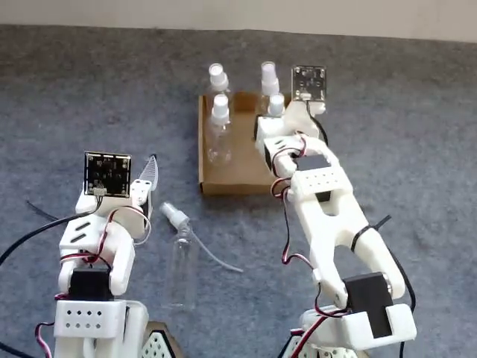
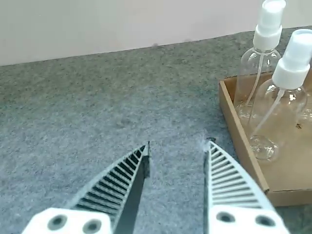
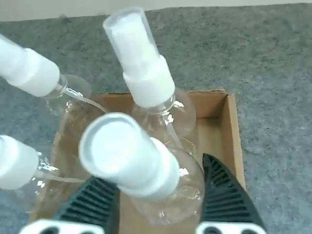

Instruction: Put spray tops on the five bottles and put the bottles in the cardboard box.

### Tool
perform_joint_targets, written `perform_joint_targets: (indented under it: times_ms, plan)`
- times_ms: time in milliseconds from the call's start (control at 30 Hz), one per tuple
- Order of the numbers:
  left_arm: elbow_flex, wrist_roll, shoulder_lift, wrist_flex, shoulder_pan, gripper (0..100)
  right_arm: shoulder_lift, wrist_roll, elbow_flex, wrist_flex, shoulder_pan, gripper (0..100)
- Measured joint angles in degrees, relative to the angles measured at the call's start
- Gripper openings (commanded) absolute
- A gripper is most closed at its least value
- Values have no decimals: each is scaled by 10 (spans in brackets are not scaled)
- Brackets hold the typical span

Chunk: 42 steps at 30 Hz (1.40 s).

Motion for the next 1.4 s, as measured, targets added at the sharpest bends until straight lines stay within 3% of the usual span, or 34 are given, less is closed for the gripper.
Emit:
perform_joint_targets:
  times_ms: [300,833,1300,1400]
  plan:
    - [0,0,0,0,0,164,0,0,0,0,0,236]
    - [0,0,0,0,0,164,-4,0,-2,72,-10,246]
    - [0,0,0,0,0,164,-225,0,-90,326,-11,246]
    - [0,0,0,0,0,164,-236,0,-97,394,-42,246]
